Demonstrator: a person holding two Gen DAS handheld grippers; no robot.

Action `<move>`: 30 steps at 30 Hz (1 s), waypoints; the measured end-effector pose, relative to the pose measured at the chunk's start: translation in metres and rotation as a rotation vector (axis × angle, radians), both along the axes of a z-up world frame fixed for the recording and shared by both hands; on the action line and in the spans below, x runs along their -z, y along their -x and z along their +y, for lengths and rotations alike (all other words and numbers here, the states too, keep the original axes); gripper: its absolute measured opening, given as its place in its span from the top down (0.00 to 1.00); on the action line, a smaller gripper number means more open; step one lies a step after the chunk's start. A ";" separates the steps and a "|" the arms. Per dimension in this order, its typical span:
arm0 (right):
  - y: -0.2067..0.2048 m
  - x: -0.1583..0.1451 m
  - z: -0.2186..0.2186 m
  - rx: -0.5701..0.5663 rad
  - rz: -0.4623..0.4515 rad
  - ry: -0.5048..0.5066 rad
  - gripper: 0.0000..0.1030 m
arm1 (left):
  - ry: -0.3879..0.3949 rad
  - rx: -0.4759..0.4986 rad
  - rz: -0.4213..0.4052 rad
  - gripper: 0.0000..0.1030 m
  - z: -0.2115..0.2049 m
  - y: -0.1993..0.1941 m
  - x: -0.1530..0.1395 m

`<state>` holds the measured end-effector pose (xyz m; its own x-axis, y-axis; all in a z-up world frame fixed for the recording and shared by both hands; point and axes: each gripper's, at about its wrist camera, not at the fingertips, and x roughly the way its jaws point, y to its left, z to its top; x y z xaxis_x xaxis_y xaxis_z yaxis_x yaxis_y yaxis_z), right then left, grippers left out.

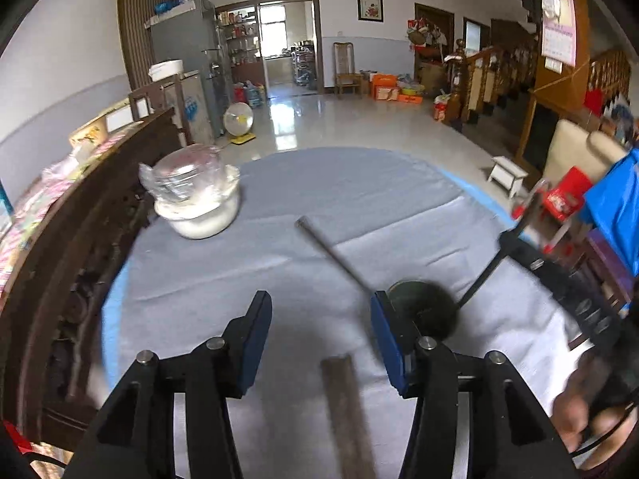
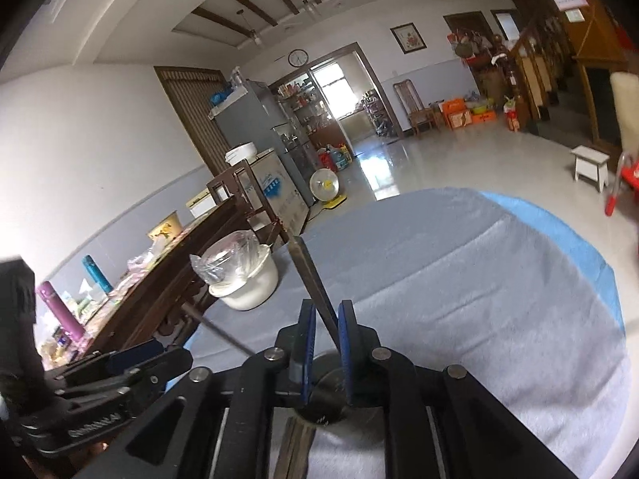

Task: Organize utensils
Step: 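Carry the utensil to the grey perforated cup and release it inside, then return the right tool to the bundle and grasp another dark utensil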

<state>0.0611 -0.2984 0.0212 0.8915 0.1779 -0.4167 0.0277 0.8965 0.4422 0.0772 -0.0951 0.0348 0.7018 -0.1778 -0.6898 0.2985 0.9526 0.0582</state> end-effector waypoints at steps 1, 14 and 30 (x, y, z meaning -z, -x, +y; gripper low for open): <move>0.005 -0.001 0.001 -0.009 -0.004 -0.005 0.76 | -0.010 -0.005 -0.002 0.49 0.006 0.000 0.002; 0.057 -0.025 0.029 -0.047 -0.070 0.073 0.45 | -0.046 -0.087 0.024 0.49 0.052 0.007 0.025; 0.037 0.037 0.066 -0.191 0.130 0.057 0.61 | -0.055 -0.111 0.055 0.49 0.062 0.006 0.046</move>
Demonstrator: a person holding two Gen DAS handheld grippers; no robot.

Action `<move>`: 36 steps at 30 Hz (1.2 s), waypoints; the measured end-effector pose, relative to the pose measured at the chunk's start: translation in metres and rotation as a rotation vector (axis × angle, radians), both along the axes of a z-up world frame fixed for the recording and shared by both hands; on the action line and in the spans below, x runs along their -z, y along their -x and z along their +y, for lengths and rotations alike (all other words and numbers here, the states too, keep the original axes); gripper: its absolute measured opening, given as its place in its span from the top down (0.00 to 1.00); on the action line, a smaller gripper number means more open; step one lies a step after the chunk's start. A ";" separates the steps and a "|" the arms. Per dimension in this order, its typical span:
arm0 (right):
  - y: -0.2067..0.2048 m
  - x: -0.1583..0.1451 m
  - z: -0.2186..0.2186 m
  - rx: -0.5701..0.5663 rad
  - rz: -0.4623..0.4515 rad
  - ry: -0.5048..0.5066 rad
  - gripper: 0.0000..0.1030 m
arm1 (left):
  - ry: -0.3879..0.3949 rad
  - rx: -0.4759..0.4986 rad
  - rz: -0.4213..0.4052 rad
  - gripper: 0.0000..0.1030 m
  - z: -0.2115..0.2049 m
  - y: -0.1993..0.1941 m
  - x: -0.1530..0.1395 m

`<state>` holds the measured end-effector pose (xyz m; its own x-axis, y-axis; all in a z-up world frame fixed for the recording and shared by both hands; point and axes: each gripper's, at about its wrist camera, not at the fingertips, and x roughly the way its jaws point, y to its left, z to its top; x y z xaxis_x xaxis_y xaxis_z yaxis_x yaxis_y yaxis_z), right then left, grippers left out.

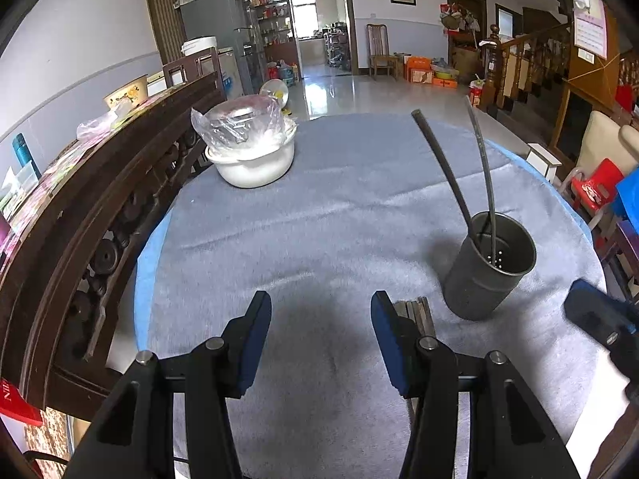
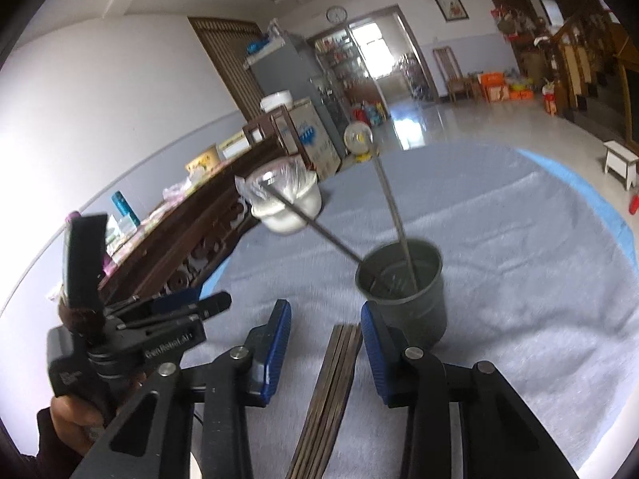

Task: Organize utensils
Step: 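Return the right tool to the bundle and grasp another dark utensil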

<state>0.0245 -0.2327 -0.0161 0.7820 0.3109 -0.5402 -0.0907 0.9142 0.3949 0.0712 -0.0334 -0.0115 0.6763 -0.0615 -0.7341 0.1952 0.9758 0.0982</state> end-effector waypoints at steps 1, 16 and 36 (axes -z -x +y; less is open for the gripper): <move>-0.002 0.004 0.002 -0.006 0.013 -0.004 0.61 | 0.001 -0.002 0.004 0.49 0.000 -0.001 0.001; -0.032 0.050 0.018 -0.020 0.162 0.022 0.61 | 0.017 -0.004 0.076 0.43 0.005 -0.011 0.027; -0.066 0.121 0.023 -0.040 0.383 -0.027 0.80 | 0.278 0.076 0.528 0.56 -0.001 -0.051 0.116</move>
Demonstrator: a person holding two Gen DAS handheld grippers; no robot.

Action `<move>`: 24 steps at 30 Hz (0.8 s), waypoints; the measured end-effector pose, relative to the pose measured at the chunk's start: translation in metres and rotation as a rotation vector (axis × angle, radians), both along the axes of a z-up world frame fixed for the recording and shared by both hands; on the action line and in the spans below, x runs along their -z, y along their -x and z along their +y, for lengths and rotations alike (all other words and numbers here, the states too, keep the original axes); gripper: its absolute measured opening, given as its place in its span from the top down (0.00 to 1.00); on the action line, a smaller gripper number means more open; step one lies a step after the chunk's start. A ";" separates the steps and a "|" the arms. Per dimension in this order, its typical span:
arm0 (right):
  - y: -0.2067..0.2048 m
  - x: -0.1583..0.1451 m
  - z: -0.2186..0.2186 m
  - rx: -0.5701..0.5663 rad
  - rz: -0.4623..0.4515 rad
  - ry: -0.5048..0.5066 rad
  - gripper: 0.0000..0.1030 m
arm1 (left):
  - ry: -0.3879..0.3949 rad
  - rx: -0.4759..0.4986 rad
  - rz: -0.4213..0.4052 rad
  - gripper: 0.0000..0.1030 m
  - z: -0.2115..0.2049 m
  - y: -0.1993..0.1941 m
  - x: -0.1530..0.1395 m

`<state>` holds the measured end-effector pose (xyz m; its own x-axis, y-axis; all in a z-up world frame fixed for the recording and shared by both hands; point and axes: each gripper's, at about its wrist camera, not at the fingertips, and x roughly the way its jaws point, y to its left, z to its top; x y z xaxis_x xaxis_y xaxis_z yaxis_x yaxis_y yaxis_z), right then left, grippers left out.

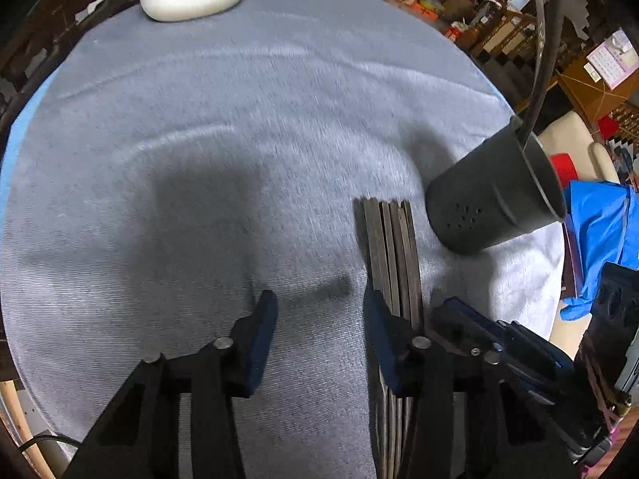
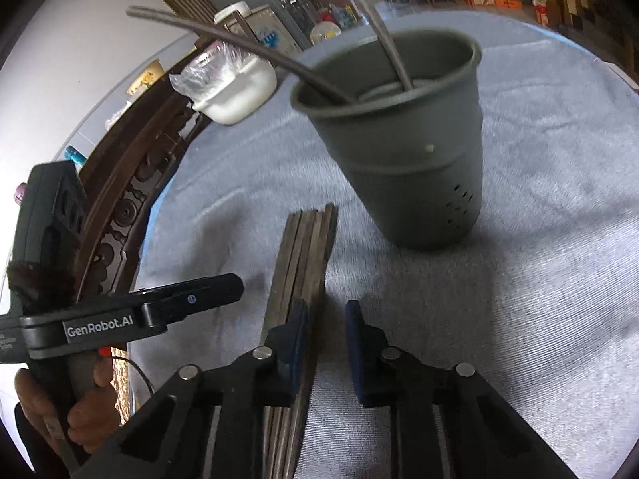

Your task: Organize utensils

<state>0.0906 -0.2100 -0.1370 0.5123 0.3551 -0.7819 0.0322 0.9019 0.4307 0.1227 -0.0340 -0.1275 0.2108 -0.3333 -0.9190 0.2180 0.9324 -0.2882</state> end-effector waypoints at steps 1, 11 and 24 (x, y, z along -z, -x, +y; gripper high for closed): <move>0.000 0.002 0.000 -0.003 0.005 -0.005 0.81 | -0.005 0.001 0.002 0.56 -0.002 0.000 0.001; -0.002 0.004 0.011 -0.059 0.017 -0.010 0.81 | -0.028 0.023 0.052 0.56 -0.017 -0.009 0.008; 0.005 0.004 -0.006 -0.009 0.030 0.031 0.86 | -0.156 0.087 0.016 0.56 -0.041 -0.006 0.011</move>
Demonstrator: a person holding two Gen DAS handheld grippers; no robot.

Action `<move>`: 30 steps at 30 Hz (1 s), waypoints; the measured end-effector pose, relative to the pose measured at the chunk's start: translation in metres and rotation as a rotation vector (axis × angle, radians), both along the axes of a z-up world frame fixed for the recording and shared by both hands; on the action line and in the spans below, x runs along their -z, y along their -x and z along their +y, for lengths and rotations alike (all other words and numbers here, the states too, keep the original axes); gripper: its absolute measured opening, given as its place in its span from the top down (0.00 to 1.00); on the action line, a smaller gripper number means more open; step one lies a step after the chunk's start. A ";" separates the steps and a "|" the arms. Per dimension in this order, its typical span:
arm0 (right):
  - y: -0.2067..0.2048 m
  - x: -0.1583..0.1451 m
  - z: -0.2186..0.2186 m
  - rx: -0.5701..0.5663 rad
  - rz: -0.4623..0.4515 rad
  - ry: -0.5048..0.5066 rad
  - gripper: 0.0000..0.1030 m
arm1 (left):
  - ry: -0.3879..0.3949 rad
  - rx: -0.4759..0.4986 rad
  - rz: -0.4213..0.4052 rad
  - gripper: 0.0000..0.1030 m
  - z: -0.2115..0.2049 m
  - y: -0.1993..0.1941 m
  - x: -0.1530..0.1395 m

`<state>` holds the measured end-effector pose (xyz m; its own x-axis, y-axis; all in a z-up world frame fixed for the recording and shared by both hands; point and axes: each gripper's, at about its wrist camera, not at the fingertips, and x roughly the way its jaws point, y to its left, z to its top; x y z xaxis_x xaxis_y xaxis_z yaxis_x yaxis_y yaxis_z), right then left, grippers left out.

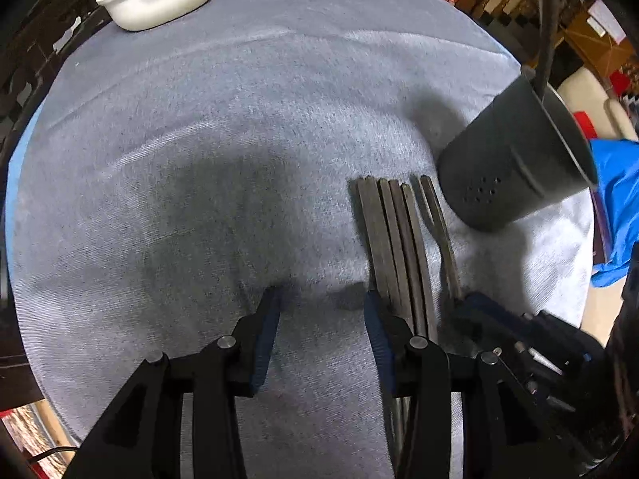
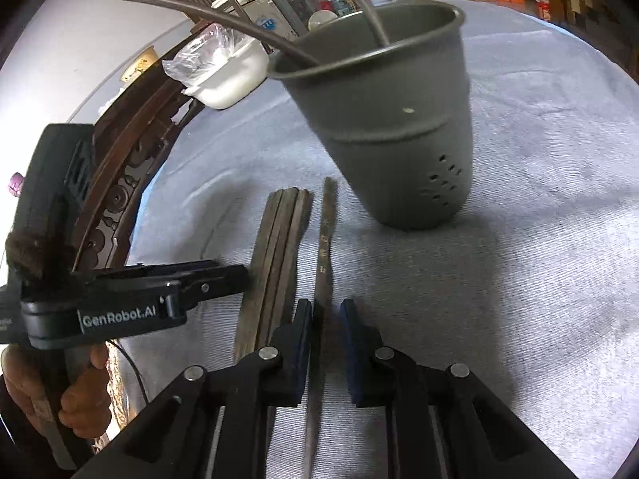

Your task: Organize utensils

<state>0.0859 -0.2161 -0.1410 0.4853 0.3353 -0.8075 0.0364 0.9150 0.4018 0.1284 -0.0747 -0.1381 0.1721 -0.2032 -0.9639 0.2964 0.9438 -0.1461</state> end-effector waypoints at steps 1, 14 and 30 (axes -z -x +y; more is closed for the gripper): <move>0.000 0.000 -0.001 0.000 0.001 0.001 0.86 | -0.006 0.002 -0.001 0.56 0.000 0.001 0.001; 0.002 0.000 -0.005 0.003 0.004 -0.005 0.85 | 0.080 -0.075 0.033 0.58 0.012 0.000 0.004; 0.002 0.001 -0.010 -0.014 0.009 -0.019 0.86 | -0.108 -0.057 -0.014 0.55 -0.002 0.018 0.023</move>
